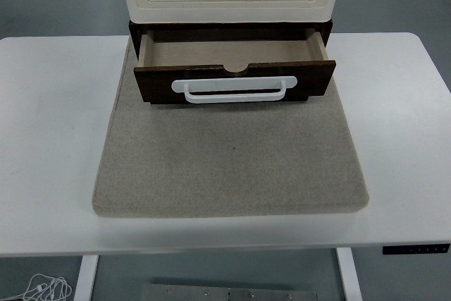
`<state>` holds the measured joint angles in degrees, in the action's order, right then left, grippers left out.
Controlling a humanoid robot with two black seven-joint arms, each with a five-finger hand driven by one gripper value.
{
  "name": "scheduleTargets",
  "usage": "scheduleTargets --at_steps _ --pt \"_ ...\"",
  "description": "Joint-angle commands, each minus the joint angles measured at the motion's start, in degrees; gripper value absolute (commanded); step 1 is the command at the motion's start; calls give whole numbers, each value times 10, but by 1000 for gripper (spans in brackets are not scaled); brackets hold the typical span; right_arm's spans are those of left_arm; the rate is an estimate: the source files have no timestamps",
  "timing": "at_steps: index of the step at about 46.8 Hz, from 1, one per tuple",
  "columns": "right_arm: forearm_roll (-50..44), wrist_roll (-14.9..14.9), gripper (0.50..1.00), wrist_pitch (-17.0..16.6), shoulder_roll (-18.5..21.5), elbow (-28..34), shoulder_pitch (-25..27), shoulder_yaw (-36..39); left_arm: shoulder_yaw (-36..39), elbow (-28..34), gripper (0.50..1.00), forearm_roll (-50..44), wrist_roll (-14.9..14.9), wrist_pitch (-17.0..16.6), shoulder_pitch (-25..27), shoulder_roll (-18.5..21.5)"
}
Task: Open the drawer under the combination cabinet
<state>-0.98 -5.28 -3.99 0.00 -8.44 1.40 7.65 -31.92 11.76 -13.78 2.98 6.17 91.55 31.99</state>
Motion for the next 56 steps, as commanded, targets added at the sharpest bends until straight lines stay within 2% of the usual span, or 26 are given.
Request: scheduleTargets --at_steps 1,8,15,24,32,40,48,56 --pt "0 0 928 -1 0 0 0 0 -1 0 1000 -24 0 2 -42 -2" --pt "-2 0 928 -2 0 -1 0 -1 -1 2 1000 -65 -1 12 -100 -12" --pt "-3 0 928 0 0 0 1 0 -16 1 1000 -95 -2 37 -152 -46" --pt "-2 0 928 -1 0 0 1 -2 -45 1 1000 -95 -34 74 -200 -89" --pt "0 0 928 -1 0 0 3 -1 -63 0 1000 -96 -38 85 -223 -118" --pt "1 0 928 -2 0 0 4 -1 -130 1 1000 -97 -38 85 -262 -133" --pt "-1 0 926 -7 0 -1 6 0 -137 1 1000 -95 -42 87 -275 -156" --pt "-1 0 928 -7 0 -2 7 1 -136 1 1000 -93 -44 111 -276 -172"
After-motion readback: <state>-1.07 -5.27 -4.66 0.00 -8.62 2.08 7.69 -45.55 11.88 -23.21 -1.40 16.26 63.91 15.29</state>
